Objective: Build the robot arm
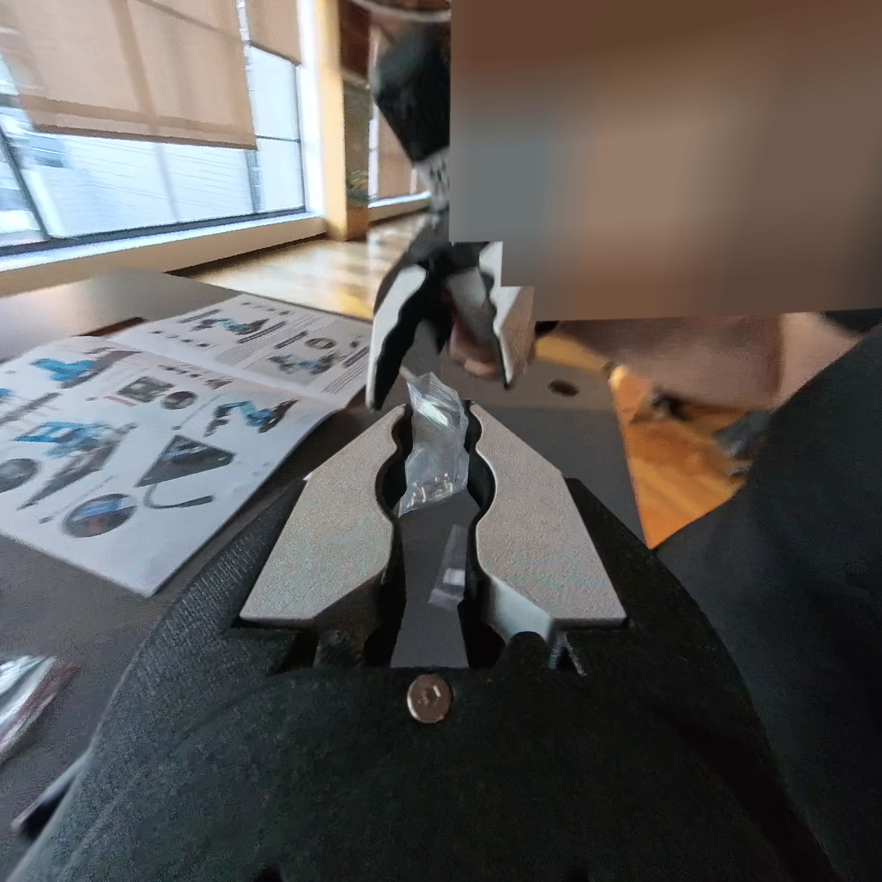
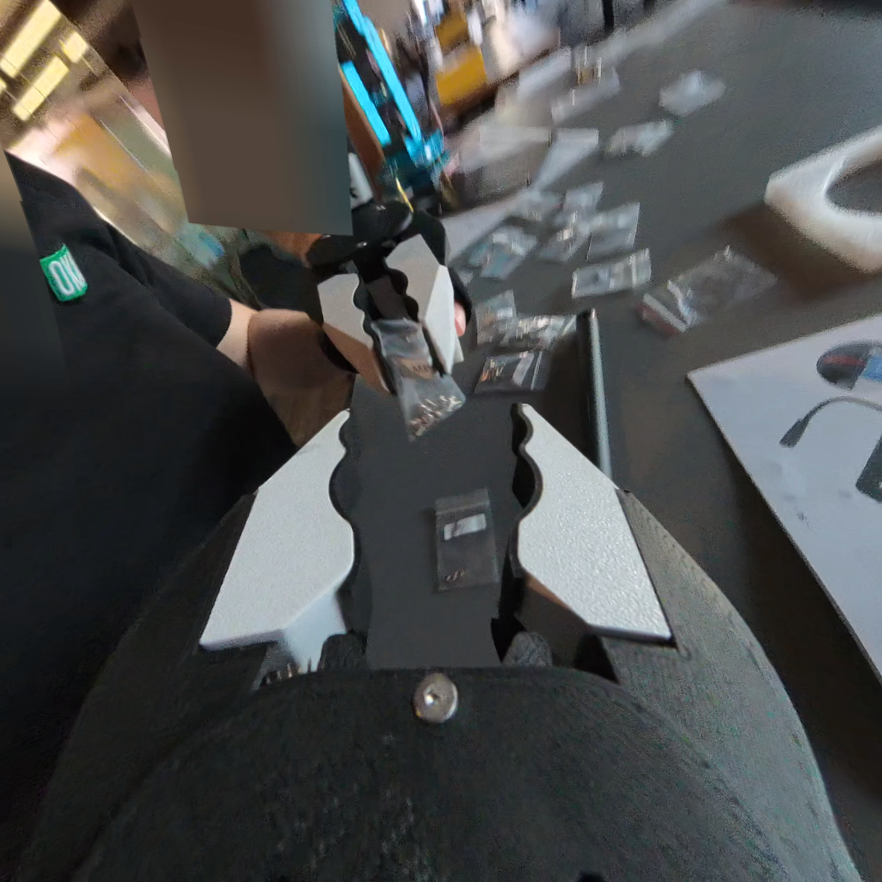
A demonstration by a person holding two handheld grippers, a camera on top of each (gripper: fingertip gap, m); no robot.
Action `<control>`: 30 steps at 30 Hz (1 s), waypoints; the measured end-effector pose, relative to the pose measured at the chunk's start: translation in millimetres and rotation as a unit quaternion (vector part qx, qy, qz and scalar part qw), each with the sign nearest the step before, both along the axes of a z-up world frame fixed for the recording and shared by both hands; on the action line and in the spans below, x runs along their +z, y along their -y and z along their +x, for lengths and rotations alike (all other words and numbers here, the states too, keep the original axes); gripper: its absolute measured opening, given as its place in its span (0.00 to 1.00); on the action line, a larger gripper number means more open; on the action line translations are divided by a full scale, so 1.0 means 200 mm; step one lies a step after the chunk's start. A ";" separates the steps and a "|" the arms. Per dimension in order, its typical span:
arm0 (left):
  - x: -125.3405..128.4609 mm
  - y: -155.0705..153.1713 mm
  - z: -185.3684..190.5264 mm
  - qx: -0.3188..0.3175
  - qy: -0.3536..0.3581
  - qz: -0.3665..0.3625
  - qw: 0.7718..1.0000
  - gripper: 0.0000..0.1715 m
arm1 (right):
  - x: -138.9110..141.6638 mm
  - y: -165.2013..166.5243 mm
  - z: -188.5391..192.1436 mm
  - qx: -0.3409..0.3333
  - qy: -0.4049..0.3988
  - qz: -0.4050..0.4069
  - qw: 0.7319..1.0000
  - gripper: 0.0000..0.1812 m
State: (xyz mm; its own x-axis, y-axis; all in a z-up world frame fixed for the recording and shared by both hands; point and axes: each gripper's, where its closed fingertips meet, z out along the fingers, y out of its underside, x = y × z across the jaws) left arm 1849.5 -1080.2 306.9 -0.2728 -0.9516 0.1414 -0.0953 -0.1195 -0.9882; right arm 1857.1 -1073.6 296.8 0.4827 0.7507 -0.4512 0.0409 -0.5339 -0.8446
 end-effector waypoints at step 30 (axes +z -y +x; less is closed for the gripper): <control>-0.12 -0.62 -0.26 0.167 -0.021 -0.084 0.982 0.30 | -0.22 -0.75 0.09 -0.049 0.152 0.051 0.986 0.07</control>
